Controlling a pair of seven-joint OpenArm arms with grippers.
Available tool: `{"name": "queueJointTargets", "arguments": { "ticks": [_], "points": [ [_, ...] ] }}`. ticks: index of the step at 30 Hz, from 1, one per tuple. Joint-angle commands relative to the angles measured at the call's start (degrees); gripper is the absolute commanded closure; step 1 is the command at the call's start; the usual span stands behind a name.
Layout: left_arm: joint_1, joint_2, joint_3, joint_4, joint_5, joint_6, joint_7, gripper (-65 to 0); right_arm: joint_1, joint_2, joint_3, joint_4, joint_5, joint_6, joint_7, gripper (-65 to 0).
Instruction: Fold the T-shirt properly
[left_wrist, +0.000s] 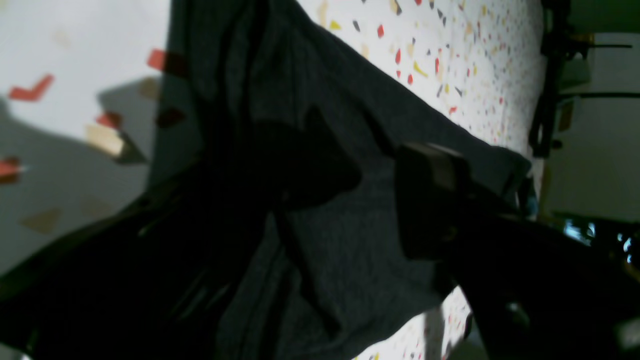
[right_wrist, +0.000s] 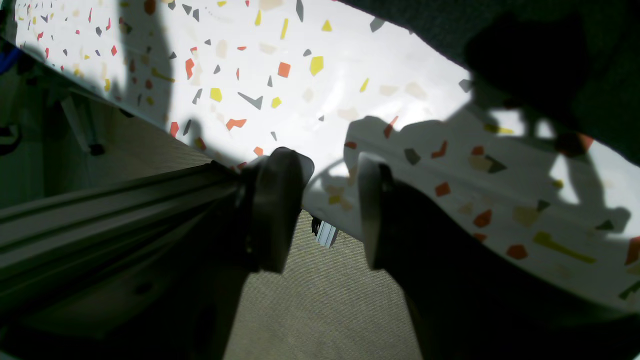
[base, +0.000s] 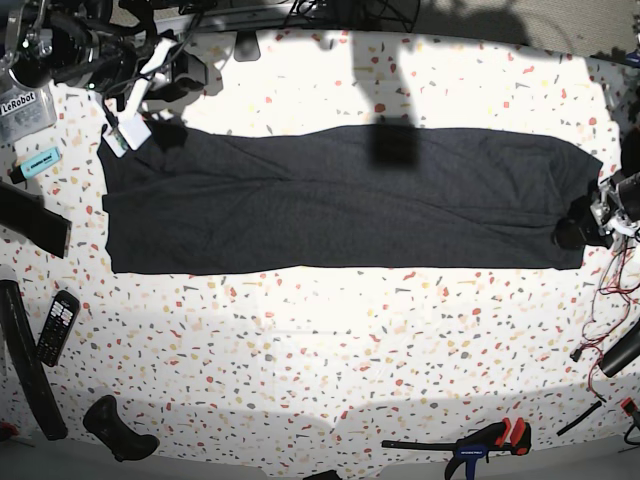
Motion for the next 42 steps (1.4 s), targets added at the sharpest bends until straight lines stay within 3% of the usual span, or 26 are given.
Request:
{"name": "queueJointTargets", "arguments": {
  "ticks": [1,5,12,16,22,25,31,38,42],
  "points": [
    [-0.6,-1.3,0.0,0.4,0.5,0.3,2.5,-41.3,0.2,0.6,0.4,1.2,1.0,0.3,0.9,-22.7],
    [-0.6,-1.5,0.0,0.4,0.5,0.3,5.2,-28.8,0.2,0.6,0.4,1.2,1.0,0.3,0.9,-22.7],
    [-0.6,-1.5,0.0,0.4,0.4,0.3,1.5,-5.9,0.2,0.6,0.4,1.2,1.0,0.3,0.9,-22.7],
    [-0.6,-1.5,0.0,0.4,-1.0,0.3,1.1,-8.6,0.2,0.6,0.4,1.2,1.0,0.3,0.9,-22.7],
    [-0.6,-1.5,0.0,0.4,-1.5,0.3,0.4,-24.9,0.2,0.6,0.4,1.2,1.0,0.3,0.9,-22.7],
    [-0.6,-1.5,0.0,0.4,-1.5,0.3,-0.1,-28.4,0.2,0.6,0.4,1.2,1.0,0.3,0.9,-22.7],
    [-0.6,-1.4,0.0,0.4,-1.4,0.3,-4.6,-28.4,0.2,0.6,0.4,1.2,1.0,0.3,0.9,-22.7],
    [-0.6,-1.4,0.0,0.4,-1.4,0.3,-4.7,-27.6,0.1,0.6,0.4,1.2,1.0,0.3,0.9,-22.7],
    [-0.6,-1.4,0.0,0.4,-1.4,0.3,-4.5,-14.5,0.1,0.6,0.4,1.2,1.0,0.3,0.9,-22.7]
  ]
}}
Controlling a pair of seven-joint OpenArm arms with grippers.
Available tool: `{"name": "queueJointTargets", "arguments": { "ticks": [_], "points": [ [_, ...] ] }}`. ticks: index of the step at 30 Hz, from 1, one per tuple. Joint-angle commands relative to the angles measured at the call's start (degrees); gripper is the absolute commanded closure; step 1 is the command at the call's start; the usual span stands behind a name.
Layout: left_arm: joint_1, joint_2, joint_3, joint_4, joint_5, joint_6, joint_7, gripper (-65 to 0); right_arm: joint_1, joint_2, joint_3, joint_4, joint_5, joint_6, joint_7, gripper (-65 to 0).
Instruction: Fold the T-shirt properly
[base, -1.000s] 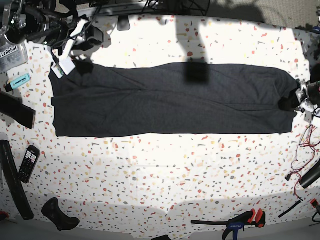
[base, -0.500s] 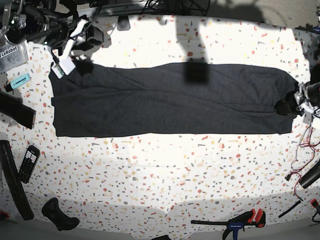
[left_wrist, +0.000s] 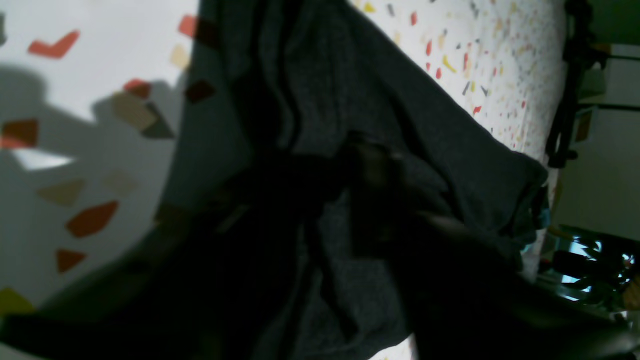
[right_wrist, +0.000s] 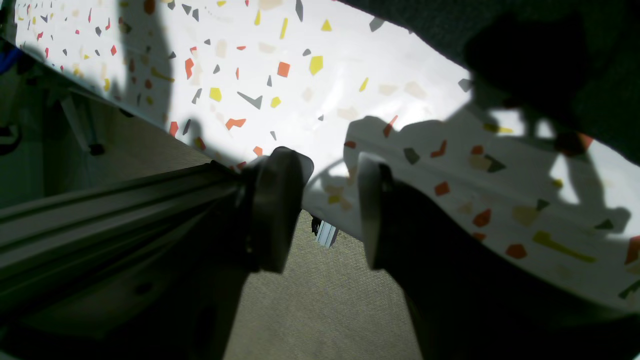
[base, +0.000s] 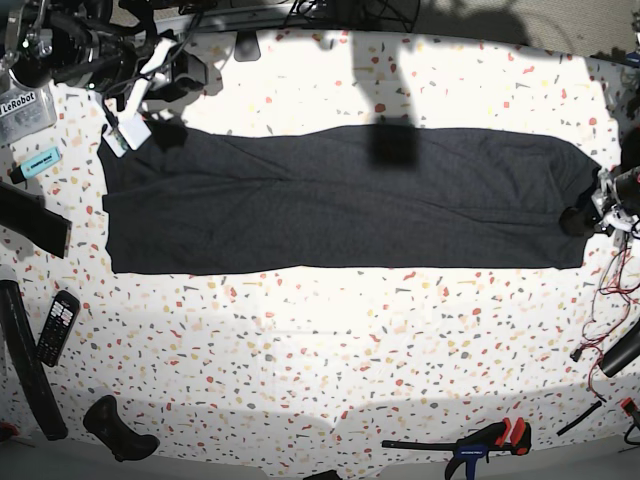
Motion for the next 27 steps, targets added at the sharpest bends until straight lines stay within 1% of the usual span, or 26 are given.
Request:
{"name": "queueJointTargets", "arguments": {
  "ticks": [1,3,10,14,18,23,25,27],
  "points": [
    [-1.0,-1.5,-0.3,0.6,-1.0,-0.4,-0.3,-9.6,0.2,0.6,0.4,1.2,1.0,0.3,0.9,-22.7],
    [-1.0,-1.5,-0.3,0.6,-1.0,-0.4,-0.3,-0.1,0.1,0.6,0.4,1.2,1.0,0.3,0.9,-22.7],
    [-1.5,-1.5,-0.3,0.9,-1.0,-0.4,-0.1,0.0,0.1,0.6,0.4,1.2,1.0,0.3,0.9,-22.7],
    [-1.9,-1.5,-0.3,2.4,-1.1,-0.4,3.4,0.0,0.1,0.6,0.4,1.2,1.0,0.3,0.9,-22.7],
    [-1.7,-1.5,-0.3,7.0,-1.0,-0.4,5.4,0.0,0.1,0.6,0.4,1.2,1.0,0.3,0.9,-22.7],
    [-1.3,-1.4,-0.3,14.5,-1.1,-0.4,10.6,0.0,0.1,0.6,0.4,1.2,1.0,0.3,0.9,-22.7],
    [-0.1,-1.1,-0.3,18.3,-1.1,-0.4,12.1,0.0,0.1,0.6,0.4,1.2,1.0,0.3,0.9,-22.7],
    [2.1,-0.4,-0.3,23.0,-1.0,-0.4,12.3,0.0,0.1,0.6,0.4,1.2,1.0,0.3,0.9,-22.7]
  ]
}}
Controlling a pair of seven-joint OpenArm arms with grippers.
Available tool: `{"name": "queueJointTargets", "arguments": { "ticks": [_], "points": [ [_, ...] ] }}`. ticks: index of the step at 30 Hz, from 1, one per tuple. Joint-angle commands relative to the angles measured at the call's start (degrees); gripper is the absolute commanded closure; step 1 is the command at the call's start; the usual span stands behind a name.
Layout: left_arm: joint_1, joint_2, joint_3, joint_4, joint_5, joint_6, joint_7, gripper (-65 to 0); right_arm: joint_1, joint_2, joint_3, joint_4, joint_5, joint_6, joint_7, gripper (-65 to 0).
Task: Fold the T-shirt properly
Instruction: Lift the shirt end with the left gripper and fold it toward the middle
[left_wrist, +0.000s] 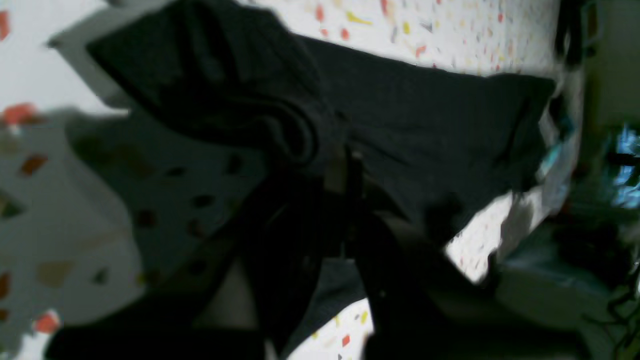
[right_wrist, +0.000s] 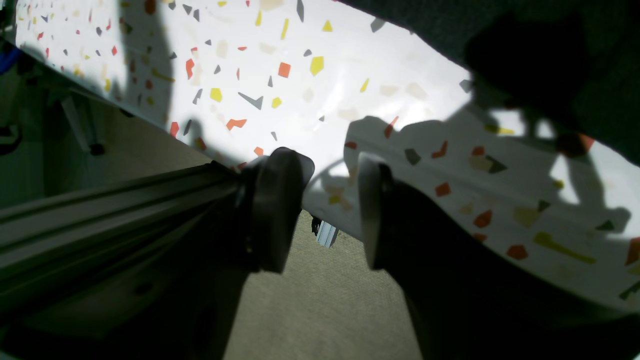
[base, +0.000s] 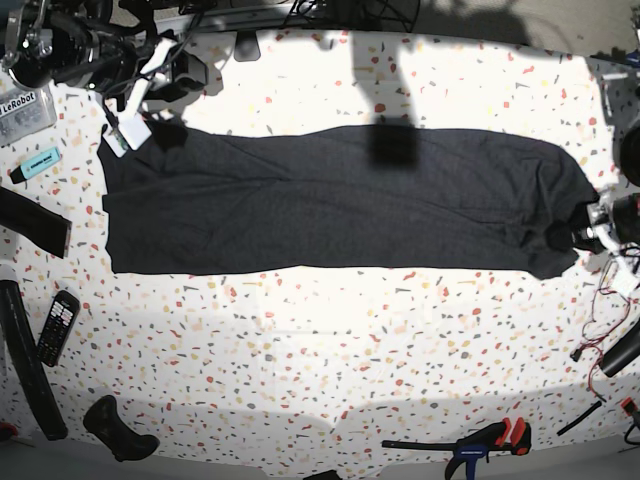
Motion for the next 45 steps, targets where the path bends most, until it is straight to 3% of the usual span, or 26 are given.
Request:
{"name": "queueJointTargets", "arguments": {
  "ticks": [1,7,13,19,23,27,40,41,43,45],
  "points": [
    [0.3,-0.5,-0.3,3.2,-1.1,-0.5,0.3,0.0,0.2,0.7,0.4,1.2,1.0,0.3,0.9,-22.7],
    [7.3,5.0,-0.3,19.8,3.5,-0.5,-0.9,0.0,0.2,0.7,0.4,1.2,1.0,0.3,0.9,-22.7],
    [7.9,13.4,-0.3,31.6,14.8,5.1,-5.1,0.0,0.2,0.7,0.4,1.2,1.0,0.3,0.9,-22.7],
    [7.9,21.6,-0.3,33.6,22.5,5.7,-8.2,0.0,0.2,0.7,0.4,1.2,1.0,0.3,0.9,-22.7],
    [7.9,24.9,-0.3,33.6,23.6,5.6,-8.2,0.0,0.2,0.7,0.4,1.2,1.0,0.3,0.9,-22.7],
    [7.9,26.4,-0.3,33.6,23.9,5.6,-8.2,0.0,0.2,0.7,0.4,1.2,1.0,0.3,0.9,-22.7],
    [8.1,26.5,-0.3,33.6,22.2,5.6,-8.2,0.0,0.2,0.7,0.3,1.2,1.0,0.3,0.9,-22.7],
    [8.3,26.5,-0.3,33.6,20.2,5.6,-8.2,-3.4,0.2,0.7,0.4,1.2,1.0,0.3,0.9,-22.7],
    [8.7,26.6,-0.2,33.6,15.3,5.6,-8.2,-20.1,0.2,0.7,0.4,1.2,1.0,0.3,0.9,-22.7],
    [9.2,26.5,0.1,33.6,9.1,5.6,-8.2,-32.8,0.2,0.7,0.4,1.2,1.0,0.3,0.9,-22.7]
  ]
}}
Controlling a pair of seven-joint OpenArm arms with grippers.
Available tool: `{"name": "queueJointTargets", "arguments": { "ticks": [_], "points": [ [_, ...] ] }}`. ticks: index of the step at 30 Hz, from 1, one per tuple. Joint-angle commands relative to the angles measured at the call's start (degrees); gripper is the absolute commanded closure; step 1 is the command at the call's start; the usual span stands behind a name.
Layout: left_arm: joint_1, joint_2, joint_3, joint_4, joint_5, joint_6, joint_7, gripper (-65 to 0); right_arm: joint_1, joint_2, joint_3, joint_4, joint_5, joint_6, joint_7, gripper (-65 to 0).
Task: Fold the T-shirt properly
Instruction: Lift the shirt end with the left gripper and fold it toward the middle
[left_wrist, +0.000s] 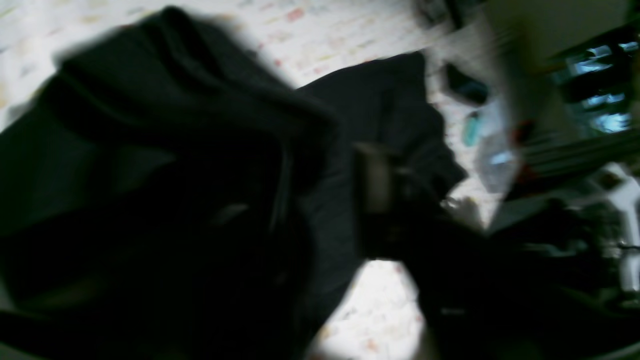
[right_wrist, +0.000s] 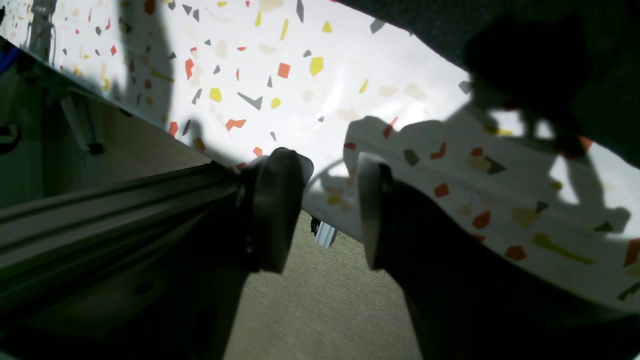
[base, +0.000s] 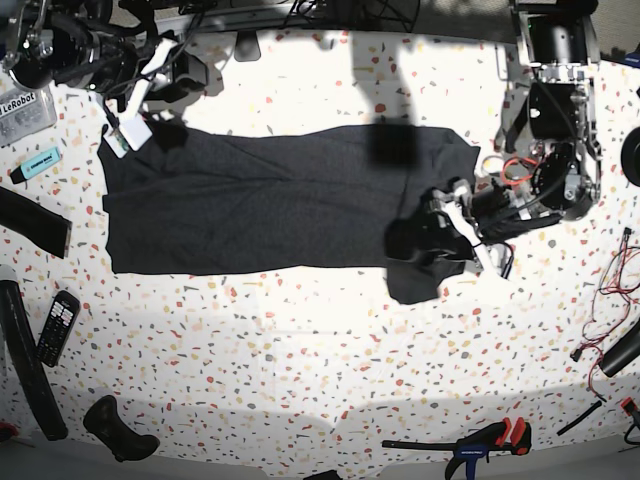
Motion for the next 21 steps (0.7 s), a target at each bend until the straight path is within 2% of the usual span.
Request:
{"name": "queueJointTargets", "arguments": {
  "ticks": [1,3,7,9,14,17,21],
  "points": [
    [-0.7,-0.2,0.2,0.9,-5.4,-0.6,-1.0,-36.4,0.2,0.6,0.4,1.2,1.2,0.3,0.9,-22.7],
    [-0.5,-0.2,1.3,0.9,-9.3,-0.7,-1.0,-38.9,0.2,0.6,0.4,1.2,1.2,0.3,1.1,-22.7],
    [-0.5,-0.2,3.5,0.9,-7.9,-2.5,-1.1,-38.9,0.2,0.6,0.3,1.2,1.2,0.3,1.2,-22.7],
    [-0.6,-0.2,3.6,0.9,-5.0,-3.7,-1.1,-38.9,0.2,0.6,0.4,1.2,1.2,0.3,1.2,-22.7],
    [-1.0,-0.6,3.6,0.9,5.0,-3.7,-1.1,-38.9,0.2,0.6,0.4,1.2,1.2,0.3,1.4,-22.7],
    [-1.0,-0.7,3.6,0.9,9.6,-3.7,-1.6,-38.9,0.3,0.6,0.4,1.2,1.1,0.3,4.0,-22.7],
    [-1.0,-0.7,3.6,0.9,11.8,-3.7,-2.4,-38.9,3.7,0.3,2.3,1.2,-0.5,0.3,6.7,-22.7]
  ]
}}
